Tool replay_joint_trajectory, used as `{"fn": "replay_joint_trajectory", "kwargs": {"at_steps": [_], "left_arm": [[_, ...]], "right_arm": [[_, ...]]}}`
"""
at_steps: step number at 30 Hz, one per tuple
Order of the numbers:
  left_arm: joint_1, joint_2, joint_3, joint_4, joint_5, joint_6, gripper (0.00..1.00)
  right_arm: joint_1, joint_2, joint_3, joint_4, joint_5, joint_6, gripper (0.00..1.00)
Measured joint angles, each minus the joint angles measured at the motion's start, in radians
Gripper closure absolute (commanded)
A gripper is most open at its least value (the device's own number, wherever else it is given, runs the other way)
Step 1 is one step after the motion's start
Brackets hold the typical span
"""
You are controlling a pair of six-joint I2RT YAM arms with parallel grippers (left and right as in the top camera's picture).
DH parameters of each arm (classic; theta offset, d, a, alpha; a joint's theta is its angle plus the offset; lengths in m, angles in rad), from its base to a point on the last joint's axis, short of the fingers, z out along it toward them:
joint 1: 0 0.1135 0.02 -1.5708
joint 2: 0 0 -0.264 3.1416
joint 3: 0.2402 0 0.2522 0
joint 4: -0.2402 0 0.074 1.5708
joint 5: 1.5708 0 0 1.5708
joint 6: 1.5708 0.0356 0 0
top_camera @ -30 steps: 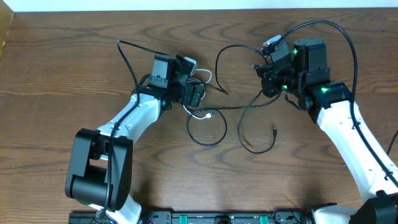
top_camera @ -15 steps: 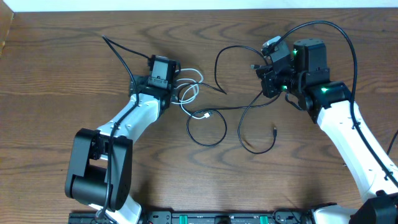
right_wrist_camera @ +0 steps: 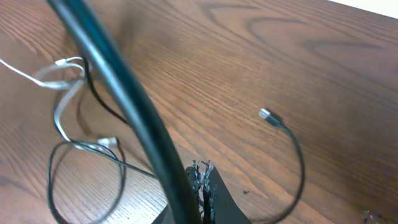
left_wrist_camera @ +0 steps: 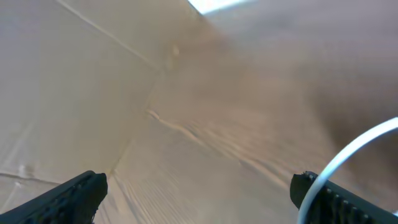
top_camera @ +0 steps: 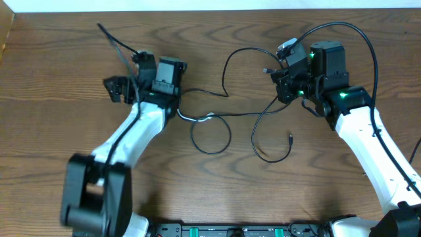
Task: Untangle cables
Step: 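Pull the white cable leftward with the left gripper, right holds black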
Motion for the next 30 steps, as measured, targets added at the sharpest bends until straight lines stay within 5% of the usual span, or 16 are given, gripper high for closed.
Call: {"fn": "replay_joint_trajectory", "kwargs": {"at_steps": [9,12,13,15,24,30], "left_arm": [[0.0,-0.327,0.003,0.195,-0.026,0.208,0.26],[0.0,-0.405,0.004,0.238,-0.029,0.254,0.45],[0.0,-0.428,0.004,0.251,-0.03,0.266,0.62],[0.0,-0.473,0.005,0.27,-0.029,0.291,0.71],[0.0,-0.552,0.005,0.297,0.013,0.331,0.92],[0.035,-0.552,0.005,0.382,0.004,0.38,0.92]], "right_arm": [[0.0,0.0,0.0,0.0,-0.002,0.0,0.99],[0.0,0.0,0.0,0.0,-0.003,0.0,0.99],[0.0,0.0,0.0,0.0,-0.004,0.0,0.99],[0.0,0.0,0.0,0.0,-0.004,0.0,0.99],[0.0,0.065,0.0,-0.004,-0.003,0.0,0.99],[0.0,0.129,0.0,-0.007,0.0,0.0,0.99]]}}
